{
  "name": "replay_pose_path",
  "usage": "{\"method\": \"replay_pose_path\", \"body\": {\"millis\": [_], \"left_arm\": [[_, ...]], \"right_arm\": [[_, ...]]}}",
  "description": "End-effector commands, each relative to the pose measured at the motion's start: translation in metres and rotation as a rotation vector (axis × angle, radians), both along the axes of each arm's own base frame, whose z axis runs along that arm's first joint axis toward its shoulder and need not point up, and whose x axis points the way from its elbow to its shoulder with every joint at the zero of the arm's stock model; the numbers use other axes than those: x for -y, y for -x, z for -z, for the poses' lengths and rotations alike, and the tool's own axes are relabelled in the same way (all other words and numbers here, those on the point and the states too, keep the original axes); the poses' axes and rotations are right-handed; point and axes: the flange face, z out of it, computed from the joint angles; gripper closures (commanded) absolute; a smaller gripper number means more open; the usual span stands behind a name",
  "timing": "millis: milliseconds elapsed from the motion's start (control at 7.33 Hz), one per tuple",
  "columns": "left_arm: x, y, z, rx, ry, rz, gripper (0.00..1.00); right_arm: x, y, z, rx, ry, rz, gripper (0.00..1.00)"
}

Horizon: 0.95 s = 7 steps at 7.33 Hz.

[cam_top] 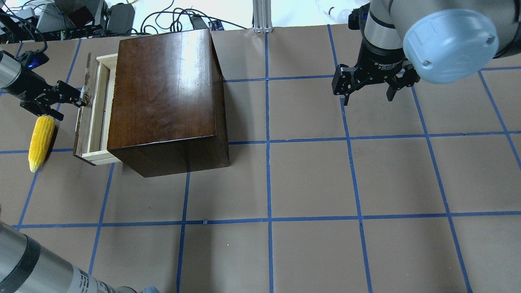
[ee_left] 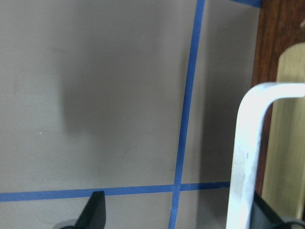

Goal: Open drawer and put corn inside
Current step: 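Pull the drawer outward from the cabinet with the left gripper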

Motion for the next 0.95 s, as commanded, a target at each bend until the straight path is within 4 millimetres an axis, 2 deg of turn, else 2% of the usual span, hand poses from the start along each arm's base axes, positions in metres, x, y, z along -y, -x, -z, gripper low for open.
{"method": "replay_pose_path", "body": {"millis": [0, 818], "left_arm": [[-0.0020, -0.0015, -0.0049, 0.016, -0.001, 0.001, 0.00], [0.0028, -0.0090, -0.0135, 0.049, 0.005, 0.013, 0.00]], "right_arm": [[-0.0001, 0.0000, -0.0005, 0.000, 0.002, 0.000, 0.00], [-0.0002, 0.0000, -0.0004, 0.000, 0.000, 0.000, 0.00]]}}
